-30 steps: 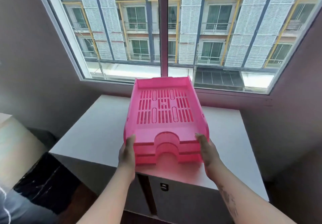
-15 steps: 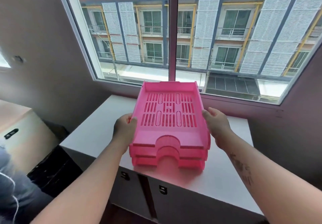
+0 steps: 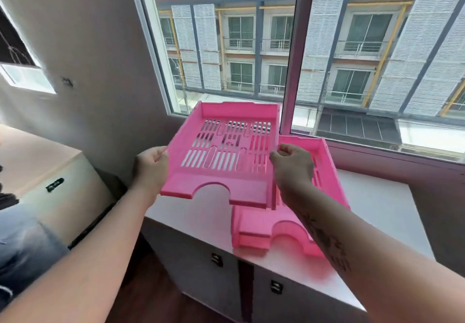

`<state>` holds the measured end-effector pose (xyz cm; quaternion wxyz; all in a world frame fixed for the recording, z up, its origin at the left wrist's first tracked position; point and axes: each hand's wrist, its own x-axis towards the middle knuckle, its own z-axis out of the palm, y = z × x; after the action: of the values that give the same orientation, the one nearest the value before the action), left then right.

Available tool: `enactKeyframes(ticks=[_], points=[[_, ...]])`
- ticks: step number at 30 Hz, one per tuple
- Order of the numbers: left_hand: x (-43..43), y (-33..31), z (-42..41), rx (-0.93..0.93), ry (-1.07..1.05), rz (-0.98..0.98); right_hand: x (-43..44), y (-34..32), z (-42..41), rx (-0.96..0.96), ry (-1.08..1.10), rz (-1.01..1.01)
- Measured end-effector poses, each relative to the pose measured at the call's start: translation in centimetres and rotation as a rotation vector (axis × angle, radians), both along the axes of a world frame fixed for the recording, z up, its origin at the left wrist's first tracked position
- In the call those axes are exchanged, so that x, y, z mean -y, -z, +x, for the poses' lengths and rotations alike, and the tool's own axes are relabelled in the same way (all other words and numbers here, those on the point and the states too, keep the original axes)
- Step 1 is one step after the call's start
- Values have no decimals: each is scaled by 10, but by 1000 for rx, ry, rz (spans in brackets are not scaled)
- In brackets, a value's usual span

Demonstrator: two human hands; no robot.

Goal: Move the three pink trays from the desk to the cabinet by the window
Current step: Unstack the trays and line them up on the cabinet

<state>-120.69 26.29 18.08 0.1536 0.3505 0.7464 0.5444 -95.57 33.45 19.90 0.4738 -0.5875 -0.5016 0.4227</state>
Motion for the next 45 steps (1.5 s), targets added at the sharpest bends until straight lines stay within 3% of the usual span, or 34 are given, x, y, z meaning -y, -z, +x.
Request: enactKeyframes(ticks=[8, 13, 22, 25, 32, 36, 41, 45], points=[[-20, 13, -161, -12, 43, -51, 6, 22, -148, 15, 21, -53], [-43, 57, -200, 73, 133, -103, 2, 50, -188, 113, 115, -81], [-61, 119, -194, 200, 275, -203, -1, 105, -190, 198, 222, -193], [-56, 131, -191, 233, 309, -255, 0, 124, -194, 137, 220, -243], [-72, 125, -193, 179, 330, -329, -23, 135, -194, 129, 179, -274], [-80, 119, -189, 21, 299, -375, -25, 133, -194, 203, 125, -305], [-97, 76, -162, -238, 222, -246, -25, 77, -184, 292, -40, -133], [-112, 34, -106, -265, 305, -166, -45, 31, -133, 417, 1, 97]])
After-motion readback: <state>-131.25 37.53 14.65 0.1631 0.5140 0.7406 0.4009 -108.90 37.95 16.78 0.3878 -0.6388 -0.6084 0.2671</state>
